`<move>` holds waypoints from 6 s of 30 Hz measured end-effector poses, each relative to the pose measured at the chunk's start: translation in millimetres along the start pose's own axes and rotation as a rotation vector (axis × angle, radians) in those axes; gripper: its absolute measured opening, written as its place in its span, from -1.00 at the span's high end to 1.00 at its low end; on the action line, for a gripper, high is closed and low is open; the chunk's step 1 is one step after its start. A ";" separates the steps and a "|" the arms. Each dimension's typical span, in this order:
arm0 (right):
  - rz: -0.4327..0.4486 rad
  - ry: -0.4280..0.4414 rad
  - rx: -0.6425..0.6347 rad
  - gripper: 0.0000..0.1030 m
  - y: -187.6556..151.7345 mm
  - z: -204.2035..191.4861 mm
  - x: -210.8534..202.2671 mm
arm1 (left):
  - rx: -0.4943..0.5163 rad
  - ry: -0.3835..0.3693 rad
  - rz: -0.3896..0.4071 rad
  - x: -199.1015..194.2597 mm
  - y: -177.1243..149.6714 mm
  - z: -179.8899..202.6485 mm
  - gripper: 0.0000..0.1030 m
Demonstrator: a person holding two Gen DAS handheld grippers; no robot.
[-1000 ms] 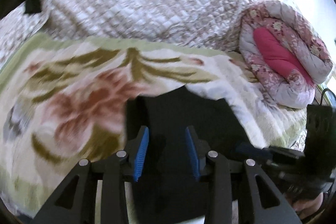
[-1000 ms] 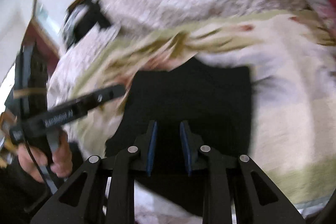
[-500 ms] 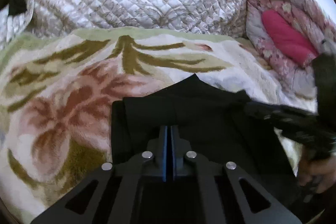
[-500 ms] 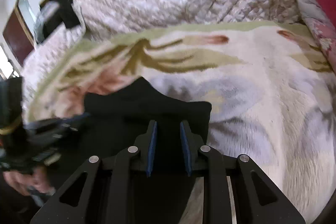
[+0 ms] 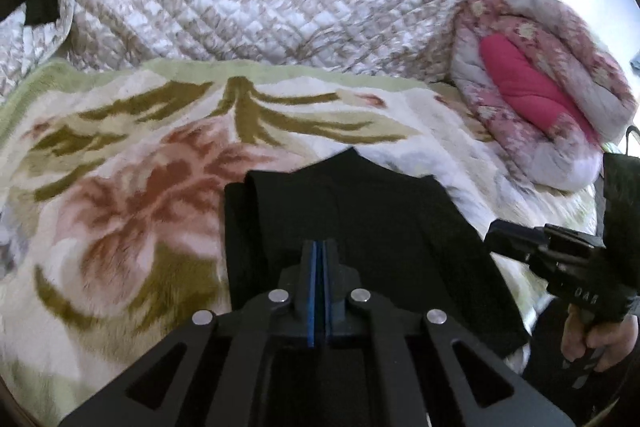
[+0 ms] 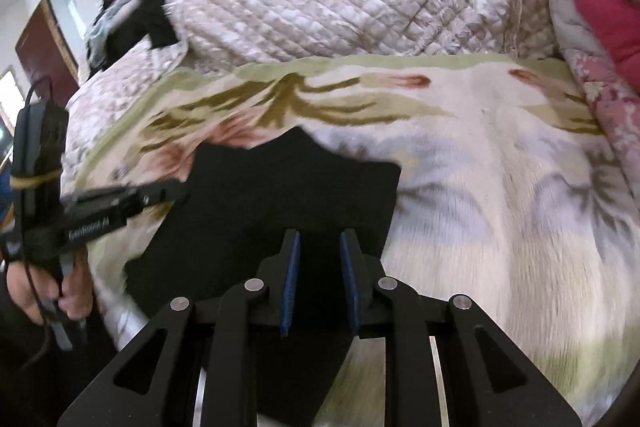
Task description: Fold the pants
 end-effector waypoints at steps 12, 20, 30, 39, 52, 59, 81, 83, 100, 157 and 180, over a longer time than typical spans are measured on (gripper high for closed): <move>-0.038 -0.069 -0.079 0.46 -40.5 -17.2 3.5 | 0.018 0.000 -0.047 -12.3 -50.1 8.2 0.91; -0.010 -0.061 -0.051 0.46 -36.9 -18.4 -8.3 | -0.008 0.039 -0.049 -21.9 -41.2 1.0 0.91; -0.026 -0.061 -0.017 0.46 -16.8 -11.7 2.0 | 0.002 0.072 -0.054 -7.9 -16.0 0.7 0.77; -0.040 -0.059 0.047 0.46 -4.5 11.6 28.7 | 0.023 0.085 -0.074 25.4 -5.9 -3.8 0.70; -0.052 -0.025 0.120 0.46 -10.3 14.5 -1.4 | -0.044 0.092 -0.080 -0.8 -21.1 -22.5 0.63; -0.061 0.027 0.240 0.46 -19.6 27.3 -6.4 | -0.127 0.039 -0.090 -17.8 -42.3 -30.7 0.31; -0.128 0.203 0.361 -0.06 -6.4 35.6 36.1 | -0.218 -0.081 -0.084 24.9 -19.9 -39.8 -0.08; -0.126 0.212 0.365 -0.06 -7.8 34.7 34.8 | -0.232 -0.091 -0.077 25.8 -21.6 -40.0 -0.09; -0.156 0.238 0.374 -0.04 -12.9 17.4 38.6 | -0.192 -0.073 -0.086 19.4 -34.6 -22.8 -0.15; -0.040 0.216 0.228 0.69 80.3 -23.6 32.2 | -0.050 0.030 0.019 -9.5 41.2 -27.4 0.62; -0.102 0.026 0.221 0.27 108.8 50.8 113.9 | -0.146 0.070 -0.022 78.5 66.1 -105.6 0.52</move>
Point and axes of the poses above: each gripper's, at about its wrist camera, not at the fingertips, and x roughly the way its jaws point, z to its right, y to its top, the point moved 9 cm from there along x, roughly the way its jaws point, and after that the axes turned 4 degrees about x, right-handed, at the moved point
